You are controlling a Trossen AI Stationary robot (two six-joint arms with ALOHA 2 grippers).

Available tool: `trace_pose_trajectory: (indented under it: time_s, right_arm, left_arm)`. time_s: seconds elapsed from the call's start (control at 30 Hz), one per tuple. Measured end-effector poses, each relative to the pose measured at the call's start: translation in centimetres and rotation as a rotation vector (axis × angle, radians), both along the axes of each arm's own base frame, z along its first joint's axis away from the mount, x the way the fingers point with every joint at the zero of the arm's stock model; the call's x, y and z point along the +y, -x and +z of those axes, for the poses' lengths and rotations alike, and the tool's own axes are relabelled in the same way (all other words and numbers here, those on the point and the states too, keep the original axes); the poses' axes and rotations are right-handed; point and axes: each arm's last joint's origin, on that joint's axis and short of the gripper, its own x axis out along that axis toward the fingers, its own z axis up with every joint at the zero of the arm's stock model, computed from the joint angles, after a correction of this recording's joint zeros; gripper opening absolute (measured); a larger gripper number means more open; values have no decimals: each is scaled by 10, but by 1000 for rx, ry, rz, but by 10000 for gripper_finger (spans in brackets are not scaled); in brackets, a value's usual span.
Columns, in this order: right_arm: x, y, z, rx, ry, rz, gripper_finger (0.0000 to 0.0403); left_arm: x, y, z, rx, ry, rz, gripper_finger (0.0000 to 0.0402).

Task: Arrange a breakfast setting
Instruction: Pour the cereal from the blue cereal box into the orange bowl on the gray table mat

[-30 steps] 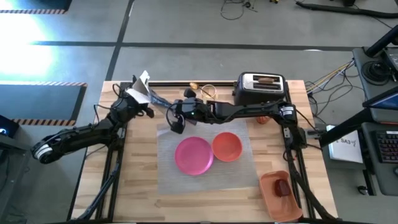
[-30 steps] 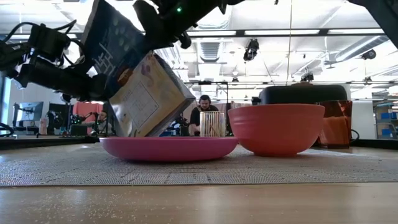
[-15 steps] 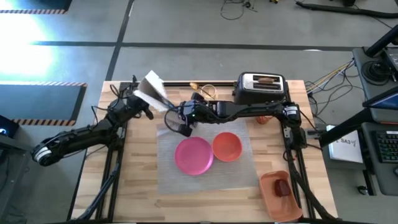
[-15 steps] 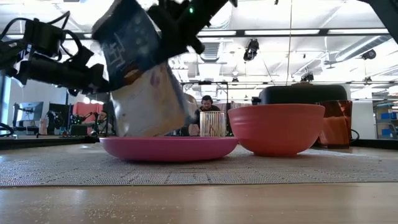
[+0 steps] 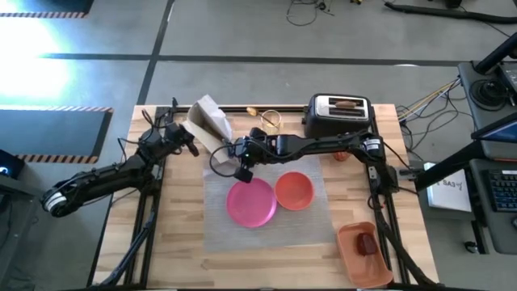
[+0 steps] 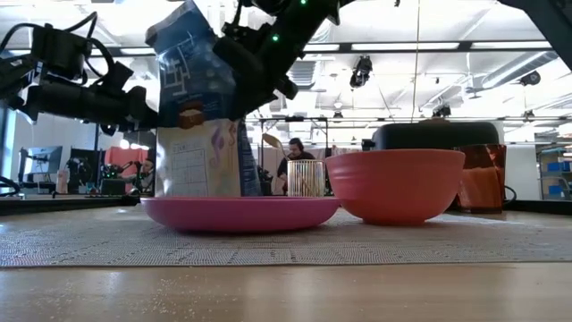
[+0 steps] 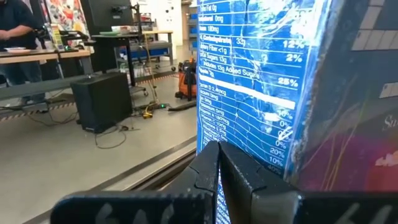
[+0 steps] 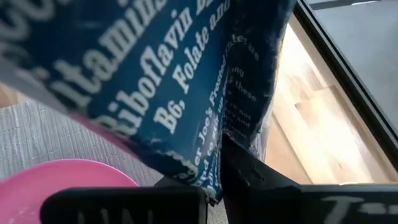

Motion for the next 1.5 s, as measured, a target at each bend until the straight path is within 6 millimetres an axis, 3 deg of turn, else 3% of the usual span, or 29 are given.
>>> trace_pose_trajectory:
  time_s: [0.17,0.47,0.7,1.03,1.3,1.5]
  right_arm:
    - [1,2,4,-2,-26,42,49]
    - [2,14,28,-32,-27,45,151]
    - [2,21,22,45,-65,-11,200]
    - [8,28,5,135,-31,-77,221]
    - [11,32,-16,150,-73,-135,219]
    - [17,29,-31,85,34,-155,219]
  left_arm:
    - [0,0,0,2,-9,-6,0]
    - [0,0,0,4,-8,-12,0]
    - [0,0,0,4,-7,-8,0]
    - [1,1,0,11,-8,35,0]
    - [5,6,-1,59,-44,270,0]
    - [8,8,-3,84,-43,379,0]
